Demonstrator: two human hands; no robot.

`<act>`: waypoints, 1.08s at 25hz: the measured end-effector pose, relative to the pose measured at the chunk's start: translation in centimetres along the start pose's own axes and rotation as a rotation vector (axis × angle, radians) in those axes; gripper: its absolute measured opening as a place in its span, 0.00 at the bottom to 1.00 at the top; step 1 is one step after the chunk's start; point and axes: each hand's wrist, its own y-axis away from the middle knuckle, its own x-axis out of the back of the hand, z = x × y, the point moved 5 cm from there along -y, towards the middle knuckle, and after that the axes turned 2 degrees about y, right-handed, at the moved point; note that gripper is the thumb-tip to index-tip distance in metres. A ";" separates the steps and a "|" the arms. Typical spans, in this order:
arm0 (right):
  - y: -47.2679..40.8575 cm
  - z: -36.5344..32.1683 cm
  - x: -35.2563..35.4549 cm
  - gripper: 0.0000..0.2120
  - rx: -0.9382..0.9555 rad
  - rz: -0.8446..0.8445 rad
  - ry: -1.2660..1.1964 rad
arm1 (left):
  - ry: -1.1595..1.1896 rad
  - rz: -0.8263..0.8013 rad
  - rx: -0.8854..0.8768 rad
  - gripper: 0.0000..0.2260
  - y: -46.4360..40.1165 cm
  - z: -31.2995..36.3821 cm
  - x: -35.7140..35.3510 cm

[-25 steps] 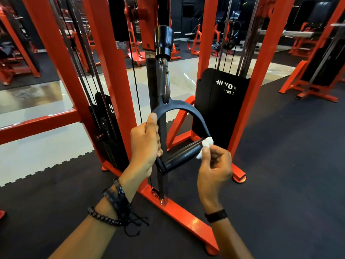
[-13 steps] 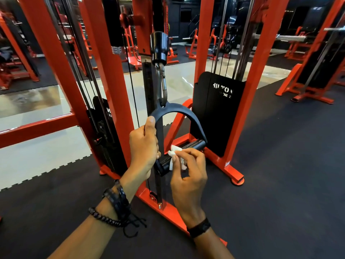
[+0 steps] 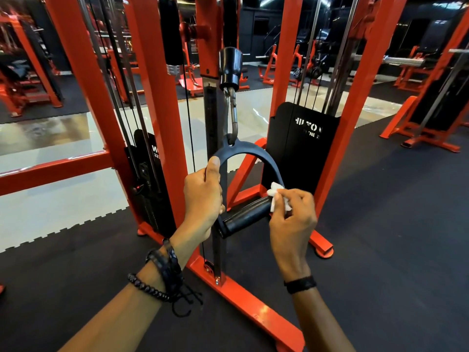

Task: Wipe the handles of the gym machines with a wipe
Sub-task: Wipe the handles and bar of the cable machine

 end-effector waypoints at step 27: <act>2.4 2.2 0.6 0.04 -0.173 0.109 -0.243 | 0.081 -0.003 0.047 0.20 1.1 0.7 -1.0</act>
